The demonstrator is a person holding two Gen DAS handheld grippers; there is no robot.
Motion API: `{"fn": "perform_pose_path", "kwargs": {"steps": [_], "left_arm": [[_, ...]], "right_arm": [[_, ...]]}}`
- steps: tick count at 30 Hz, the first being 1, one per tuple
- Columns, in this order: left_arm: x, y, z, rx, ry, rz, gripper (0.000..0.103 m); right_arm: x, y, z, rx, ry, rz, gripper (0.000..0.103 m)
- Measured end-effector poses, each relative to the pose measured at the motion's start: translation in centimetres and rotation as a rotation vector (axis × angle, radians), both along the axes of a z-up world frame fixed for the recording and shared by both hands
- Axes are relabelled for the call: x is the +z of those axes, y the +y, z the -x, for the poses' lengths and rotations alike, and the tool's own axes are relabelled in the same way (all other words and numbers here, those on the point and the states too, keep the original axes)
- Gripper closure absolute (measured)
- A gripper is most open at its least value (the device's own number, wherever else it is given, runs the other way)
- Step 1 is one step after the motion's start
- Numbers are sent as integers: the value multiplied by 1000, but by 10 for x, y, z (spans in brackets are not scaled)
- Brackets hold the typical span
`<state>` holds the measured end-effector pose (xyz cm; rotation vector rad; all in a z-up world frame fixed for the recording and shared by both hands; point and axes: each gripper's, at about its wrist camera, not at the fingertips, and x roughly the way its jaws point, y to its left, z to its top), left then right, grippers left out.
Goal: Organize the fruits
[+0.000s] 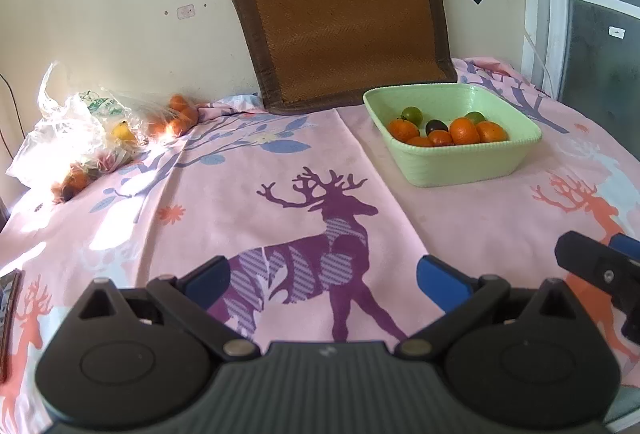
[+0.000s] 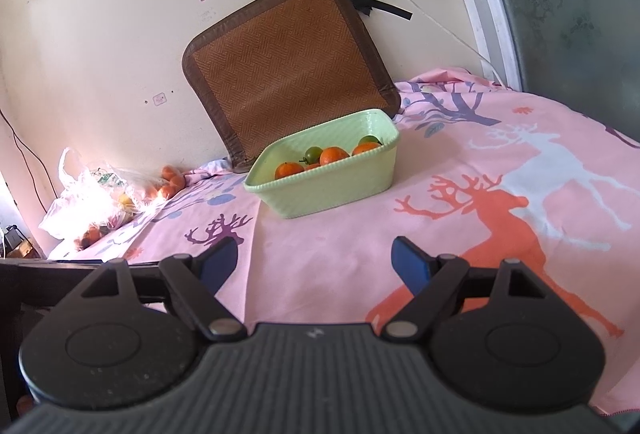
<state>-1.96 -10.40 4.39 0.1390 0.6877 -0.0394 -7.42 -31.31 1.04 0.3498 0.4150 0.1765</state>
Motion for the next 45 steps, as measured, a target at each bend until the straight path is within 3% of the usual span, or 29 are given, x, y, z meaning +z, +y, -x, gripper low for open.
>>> {"fn": "perform_pose_path", "kwargs": {"steps": [19, 45], "left_arm": [[-6, -5, -3, -6, 45, -15, 0], [-9, -9, 2, -34, 9, -14, 0]], "right_arm": [[-1, -3, -1, 4, 11, -15, 17], [-8, -3, -1, -12, 40, -6, 18]]}}
